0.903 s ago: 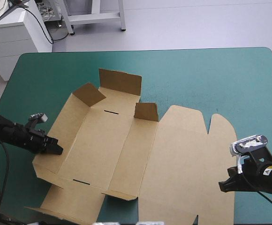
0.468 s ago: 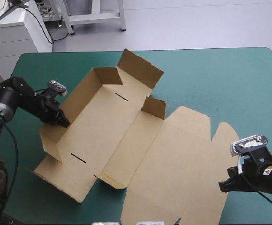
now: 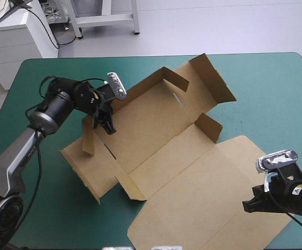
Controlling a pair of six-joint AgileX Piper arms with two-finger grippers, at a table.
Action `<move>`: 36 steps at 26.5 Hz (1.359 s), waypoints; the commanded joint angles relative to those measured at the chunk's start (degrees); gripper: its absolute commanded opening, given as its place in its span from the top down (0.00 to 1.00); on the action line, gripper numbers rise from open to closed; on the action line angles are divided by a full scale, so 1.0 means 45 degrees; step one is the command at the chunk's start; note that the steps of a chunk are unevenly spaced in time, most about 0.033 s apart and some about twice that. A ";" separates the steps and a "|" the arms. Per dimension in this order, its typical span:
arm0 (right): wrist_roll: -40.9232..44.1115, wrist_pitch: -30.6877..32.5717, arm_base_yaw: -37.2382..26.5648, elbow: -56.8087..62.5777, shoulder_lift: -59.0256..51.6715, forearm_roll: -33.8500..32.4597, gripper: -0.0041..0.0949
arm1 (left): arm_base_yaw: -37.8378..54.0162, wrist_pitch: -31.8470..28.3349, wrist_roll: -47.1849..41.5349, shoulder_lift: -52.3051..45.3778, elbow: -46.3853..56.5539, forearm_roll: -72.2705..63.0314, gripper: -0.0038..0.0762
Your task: Fold the box
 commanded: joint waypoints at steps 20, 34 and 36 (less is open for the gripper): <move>-0.0066 -0.0078 0.0015 -0.0311 0.0093 0.0387 0.98 | -0.6727 -0.3760 -0.6704 -0.0517 -0.0434 1.2701 0.96; -0.0066 -0.0200 0.0015 -0.0311 0.0093 0.0387 0.98 | -0.8208 -0.3273 -1.0745 0.1015 -0.0250 1.7488 0.96; -0.0066 -0.0240 0.0015 -0.0311 0.0093 0.0387 0.98 | -0.8552 -0.3185 -1.1536 0.1242 -0.0180 1.7669 0.96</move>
